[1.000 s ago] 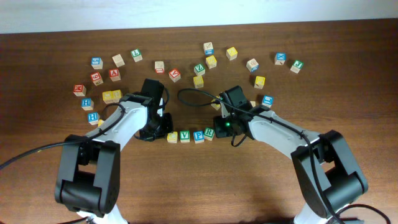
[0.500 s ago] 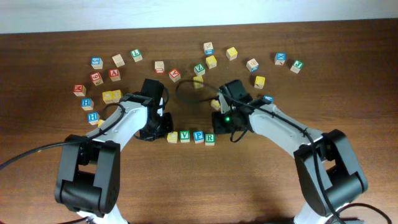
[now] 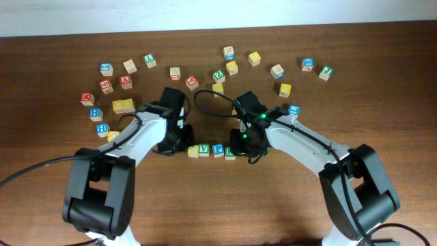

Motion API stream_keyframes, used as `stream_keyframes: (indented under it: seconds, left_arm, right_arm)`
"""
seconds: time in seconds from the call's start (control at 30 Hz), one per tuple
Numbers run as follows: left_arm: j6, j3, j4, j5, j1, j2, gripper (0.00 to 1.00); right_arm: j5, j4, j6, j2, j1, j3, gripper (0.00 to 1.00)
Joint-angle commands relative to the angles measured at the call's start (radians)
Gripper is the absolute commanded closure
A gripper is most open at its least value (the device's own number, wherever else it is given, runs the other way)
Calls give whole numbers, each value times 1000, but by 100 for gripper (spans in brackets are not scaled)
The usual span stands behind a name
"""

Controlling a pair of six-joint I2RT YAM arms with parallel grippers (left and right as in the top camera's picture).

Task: Spell out CVPR
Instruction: 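Push the block row together from both ends with both grippers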

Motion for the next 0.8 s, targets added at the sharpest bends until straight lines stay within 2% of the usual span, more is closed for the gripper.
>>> stream_keyframes:
  seconds: [0.0,0.07,0.33,0.57,0.63,0.77]
  left_arm:
    - [-14,-9,7,15,-18,12,100]
    - [-18,-9,7,15,-18,12,100]
    - [-37,-9,9,36,-18,12,100]
    - [-44,-9,5,71,-18,12,100]
    - [-43,-9,1,67,-18,12,100]
    - [-43,-9,-10,2,-18,12,100]
  right_arm:
    - [-2,11,31,2,3,10,82]
    - [-64,36,35,2,3,10,86]
    - [-89,49,61,2,8,10,87]
    - [-88,64,61,2,22,10,87]
    - [-31,60,60,2,19,10,86]
    - [-21,11,-23,2,-50,10,86]
